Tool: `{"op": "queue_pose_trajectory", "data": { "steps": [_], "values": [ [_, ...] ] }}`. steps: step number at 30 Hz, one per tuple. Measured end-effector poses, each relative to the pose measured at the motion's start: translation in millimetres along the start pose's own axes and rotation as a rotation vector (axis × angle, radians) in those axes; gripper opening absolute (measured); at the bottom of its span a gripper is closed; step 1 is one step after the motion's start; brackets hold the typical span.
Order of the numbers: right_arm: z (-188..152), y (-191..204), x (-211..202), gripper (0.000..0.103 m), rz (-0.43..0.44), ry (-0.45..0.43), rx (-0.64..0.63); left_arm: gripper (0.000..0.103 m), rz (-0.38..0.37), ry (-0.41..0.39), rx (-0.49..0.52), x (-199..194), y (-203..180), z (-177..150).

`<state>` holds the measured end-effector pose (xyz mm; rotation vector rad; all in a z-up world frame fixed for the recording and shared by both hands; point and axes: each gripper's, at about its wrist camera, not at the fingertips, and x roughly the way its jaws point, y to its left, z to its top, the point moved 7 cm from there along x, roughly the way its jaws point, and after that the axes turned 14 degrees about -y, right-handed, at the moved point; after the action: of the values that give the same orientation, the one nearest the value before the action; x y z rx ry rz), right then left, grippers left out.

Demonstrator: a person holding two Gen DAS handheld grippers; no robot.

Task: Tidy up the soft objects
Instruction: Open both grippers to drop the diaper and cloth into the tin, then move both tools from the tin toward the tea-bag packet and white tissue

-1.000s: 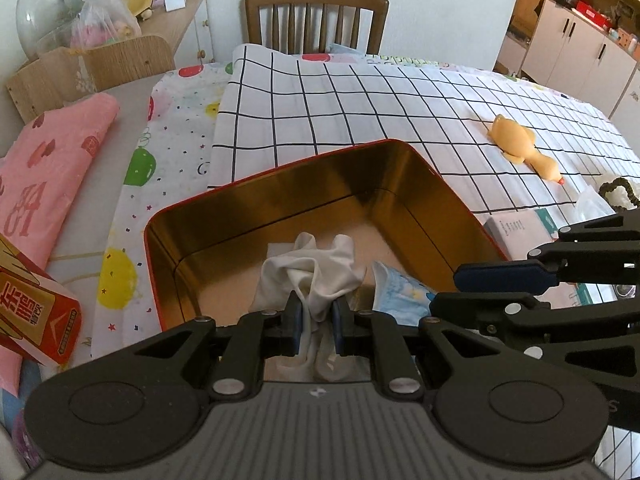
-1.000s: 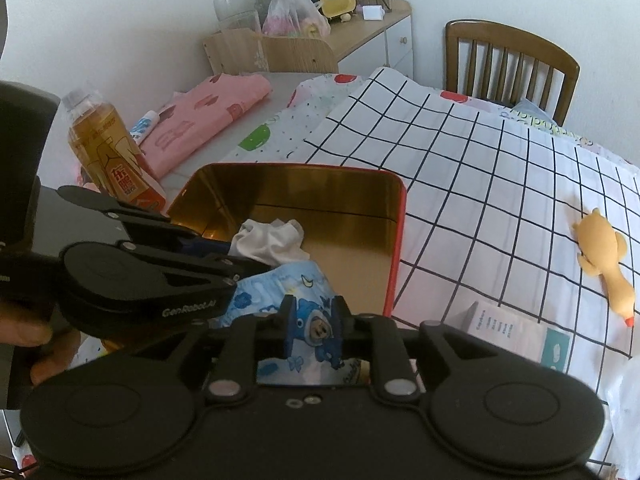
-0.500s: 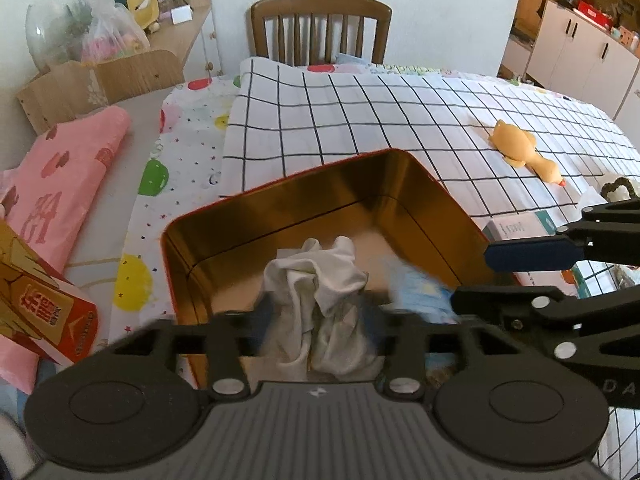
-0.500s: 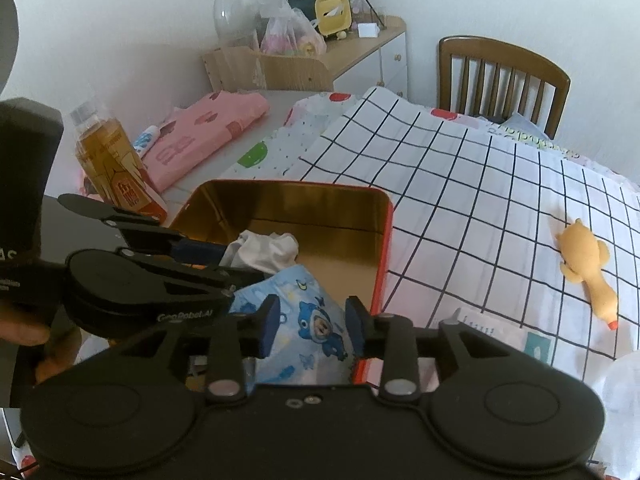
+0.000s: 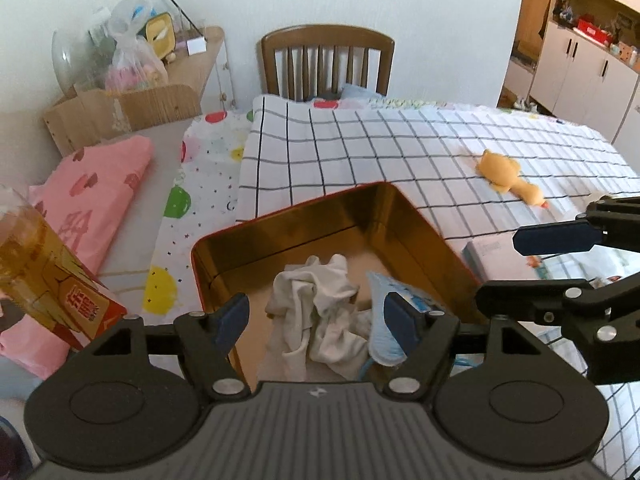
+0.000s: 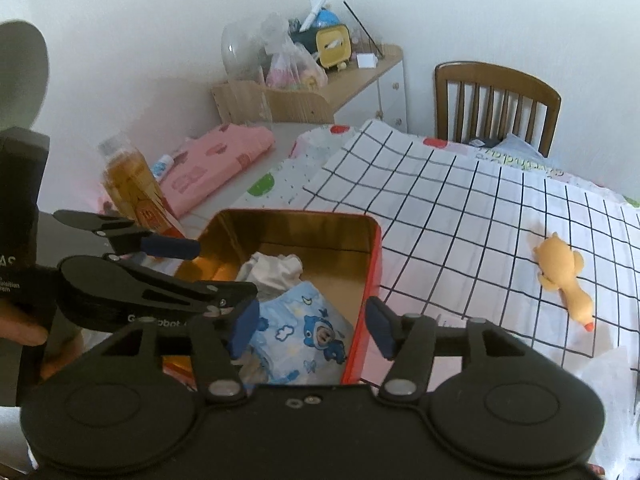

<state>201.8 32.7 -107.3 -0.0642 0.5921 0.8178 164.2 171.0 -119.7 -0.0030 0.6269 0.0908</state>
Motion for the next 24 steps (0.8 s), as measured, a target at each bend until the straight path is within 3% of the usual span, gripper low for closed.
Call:
{"op": "queue_pose_trajectory", "data": {
  "steps": [14, 24],
  "values": [
    [23.6, -13.6, -73.7, 0.077, 0.043, -0.117, 0.025, 0.084, -0.043, -0.105, -0.002, -59.4, -45.6, 27.0],
    [26.7, -46.8, -127.1, 0.090, 0.018, -0.174, 0.033, 0.087, -0.089, -0.139, -0.004, -75.2, -97.6, 39.2]
  ]
}}
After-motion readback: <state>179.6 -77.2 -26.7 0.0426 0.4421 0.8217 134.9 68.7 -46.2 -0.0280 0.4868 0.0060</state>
